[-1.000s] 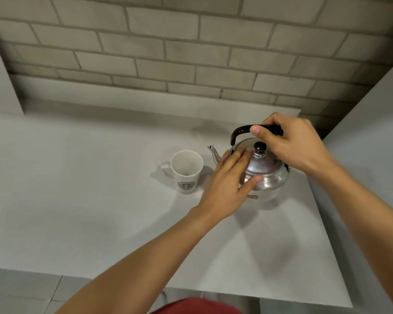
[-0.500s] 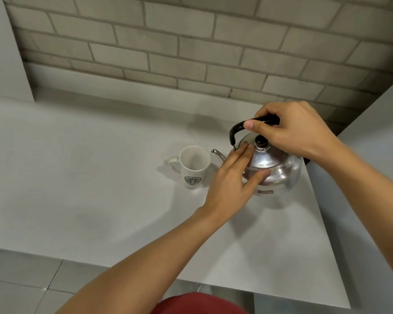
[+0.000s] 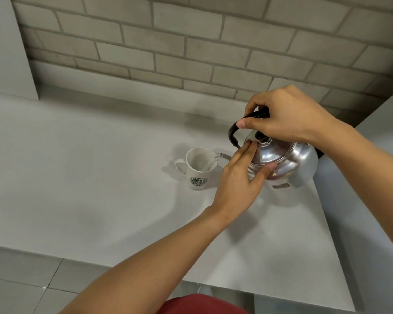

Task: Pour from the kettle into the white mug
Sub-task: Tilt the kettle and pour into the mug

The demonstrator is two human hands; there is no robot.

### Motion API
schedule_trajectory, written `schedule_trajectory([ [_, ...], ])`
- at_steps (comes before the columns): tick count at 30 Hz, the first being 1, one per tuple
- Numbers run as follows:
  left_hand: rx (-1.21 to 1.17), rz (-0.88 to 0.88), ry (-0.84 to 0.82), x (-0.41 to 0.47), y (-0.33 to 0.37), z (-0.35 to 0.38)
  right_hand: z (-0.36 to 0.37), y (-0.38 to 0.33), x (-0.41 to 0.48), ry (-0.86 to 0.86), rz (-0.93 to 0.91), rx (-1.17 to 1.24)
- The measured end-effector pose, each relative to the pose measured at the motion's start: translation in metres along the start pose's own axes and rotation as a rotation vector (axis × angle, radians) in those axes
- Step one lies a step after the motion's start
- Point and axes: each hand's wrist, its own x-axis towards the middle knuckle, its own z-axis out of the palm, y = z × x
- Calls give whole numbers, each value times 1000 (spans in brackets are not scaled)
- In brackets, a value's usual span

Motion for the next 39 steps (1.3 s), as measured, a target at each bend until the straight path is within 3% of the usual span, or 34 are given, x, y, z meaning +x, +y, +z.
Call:
schedule_trajectory([
  [13,-106,-56,21,2,5,10,-7,-2,6,-14,-114,-17],
  [39,-154,-65,70,9,10,13,-15,-14,16,-67,-93,-110],
])
